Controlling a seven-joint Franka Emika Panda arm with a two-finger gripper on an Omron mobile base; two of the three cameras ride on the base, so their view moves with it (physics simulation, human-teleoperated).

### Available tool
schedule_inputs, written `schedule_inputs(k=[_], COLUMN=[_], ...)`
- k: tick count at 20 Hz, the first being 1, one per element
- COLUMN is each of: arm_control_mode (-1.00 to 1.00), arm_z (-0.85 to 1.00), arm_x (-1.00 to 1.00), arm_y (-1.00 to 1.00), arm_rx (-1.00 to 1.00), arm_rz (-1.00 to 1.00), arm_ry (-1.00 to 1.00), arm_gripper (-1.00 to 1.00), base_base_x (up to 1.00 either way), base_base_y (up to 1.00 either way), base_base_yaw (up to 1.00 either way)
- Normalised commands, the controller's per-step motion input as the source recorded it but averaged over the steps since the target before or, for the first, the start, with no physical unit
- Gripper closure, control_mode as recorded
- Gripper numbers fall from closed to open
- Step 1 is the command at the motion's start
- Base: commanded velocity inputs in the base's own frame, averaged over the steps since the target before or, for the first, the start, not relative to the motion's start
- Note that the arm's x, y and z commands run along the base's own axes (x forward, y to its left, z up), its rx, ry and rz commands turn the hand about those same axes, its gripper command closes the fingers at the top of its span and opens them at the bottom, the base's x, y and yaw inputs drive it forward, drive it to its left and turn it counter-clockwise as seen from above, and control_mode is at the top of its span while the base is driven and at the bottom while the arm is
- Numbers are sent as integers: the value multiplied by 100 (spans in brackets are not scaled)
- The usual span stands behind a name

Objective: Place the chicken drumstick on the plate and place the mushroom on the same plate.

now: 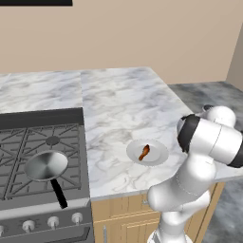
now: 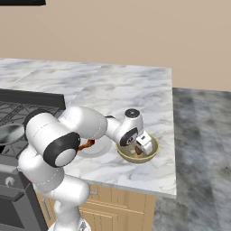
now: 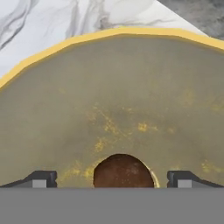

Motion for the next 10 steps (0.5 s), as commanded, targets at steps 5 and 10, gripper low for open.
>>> schedule_inputs(k=[5,10], arm_control_mode=[-100,-100], arm_z=[-1,-1], arm_x=[-41,-19], arm_y=[0,0], arm_rx=[0,0], arm_rz=[0,0], arm_ry=[0,0], arm_gripper=[-100,-100], base_base_x=[0,0], base_base_y=[0,0], base_base_yaw=[0,0])
